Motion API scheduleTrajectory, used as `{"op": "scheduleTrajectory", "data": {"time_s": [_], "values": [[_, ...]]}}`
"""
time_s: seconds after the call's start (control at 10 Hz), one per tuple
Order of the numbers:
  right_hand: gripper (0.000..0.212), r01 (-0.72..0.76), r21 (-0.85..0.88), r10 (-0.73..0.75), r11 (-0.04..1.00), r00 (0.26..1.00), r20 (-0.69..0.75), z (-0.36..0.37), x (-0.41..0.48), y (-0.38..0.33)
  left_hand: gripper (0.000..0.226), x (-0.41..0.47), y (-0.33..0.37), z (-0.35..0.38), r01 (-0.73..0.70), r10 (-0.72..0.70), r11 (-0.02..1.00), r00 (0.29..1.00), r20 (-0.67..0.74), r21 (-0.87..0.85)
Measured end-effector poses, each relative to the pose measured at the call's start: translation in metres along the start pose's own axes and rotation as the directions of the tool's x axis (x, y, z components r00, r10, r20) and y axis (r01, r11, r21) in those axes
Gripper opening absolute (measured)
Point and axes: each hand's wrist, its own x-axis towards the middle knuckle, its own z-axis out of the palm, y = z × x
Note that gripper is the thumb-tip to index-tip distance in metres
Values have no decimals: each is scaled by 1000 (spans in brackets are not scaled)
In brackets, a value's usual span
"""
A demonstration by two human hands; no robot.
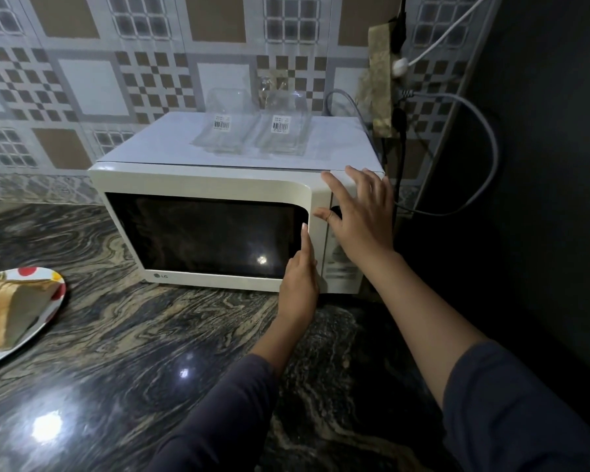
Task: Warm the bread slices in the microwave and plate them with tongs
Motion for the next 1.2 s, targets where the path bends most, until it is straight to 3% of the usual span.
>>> {"op": "scheduleTrajectory", "data": {"time_s": [0.6, 1.0, 1.2], "values": [[56, -77, -15, 78, 997, 996, 46, -9, 4, -13, 85, 11, 7, -7, 7, -8, 1000, 998, 70, 12], [72, -121, -23, 123, 992, 961, 249, -17, -14, -23, 86, 8, 10, -37, -54, 48, 998, 929, 368, 8], [72, -156, 86, 124, 984, 947, 296, -24, -41, -28, 83, -20, -3, -44, -25, -30, 995, 852, 523, 99]]}}
